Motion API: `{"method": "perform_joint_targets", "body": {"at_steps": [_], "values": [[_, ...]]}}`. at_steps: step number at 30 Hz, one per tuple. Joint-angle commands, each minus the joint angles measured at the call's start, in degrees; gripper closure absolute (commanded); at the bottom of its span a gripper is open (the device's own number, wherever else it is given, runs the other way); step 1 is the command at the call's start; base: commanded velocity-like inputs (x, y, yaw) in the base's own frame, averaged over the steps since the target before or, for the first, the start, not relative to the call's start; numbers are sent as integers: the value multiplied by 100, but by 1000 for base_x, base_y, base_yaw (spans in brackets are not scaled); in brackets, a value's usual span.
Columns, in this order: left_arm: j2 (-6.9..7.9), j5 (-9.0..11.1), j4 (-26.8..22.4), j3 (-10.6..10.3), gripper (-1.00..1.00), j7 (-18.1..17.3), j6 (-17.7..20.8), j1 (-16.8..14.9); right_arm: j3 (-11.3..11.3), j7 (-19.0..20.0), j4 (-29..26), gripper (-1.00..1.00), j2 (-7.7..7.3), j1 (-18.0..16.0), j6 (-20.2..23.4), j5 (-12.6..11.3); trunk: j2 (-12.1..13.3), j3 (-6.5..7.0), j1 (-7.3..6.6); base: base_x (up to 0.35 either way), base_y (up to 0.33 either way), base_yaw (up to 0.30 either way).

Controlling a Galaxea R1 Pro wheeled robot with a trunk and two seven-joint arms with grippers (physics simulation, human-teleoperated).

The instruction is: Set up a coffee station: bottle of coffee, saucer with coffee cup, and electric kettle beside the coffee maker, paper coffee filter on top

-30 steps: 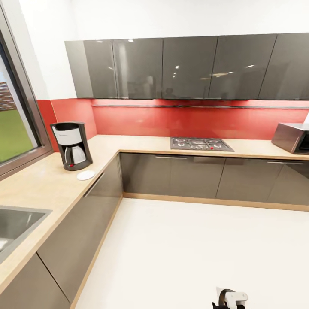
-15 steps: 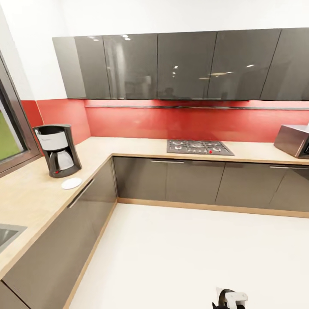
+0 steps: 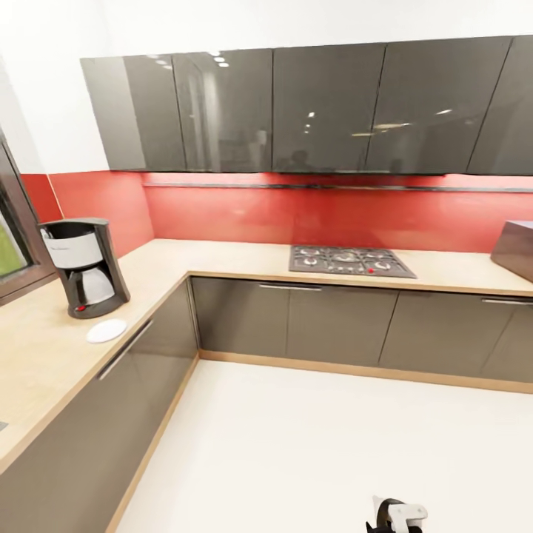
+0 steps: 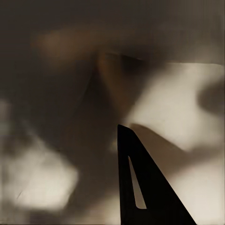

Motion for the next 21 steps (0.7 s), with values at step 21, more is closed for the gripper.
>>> {"method": "perform_joint_targets", "body": {"at_steps": [21], "values": [[14,-53,5,49,-100,-21,-11,-7,-24,-5,5,100,4,-7,-19,43,-12,-13,7,334,-112,127]]}}
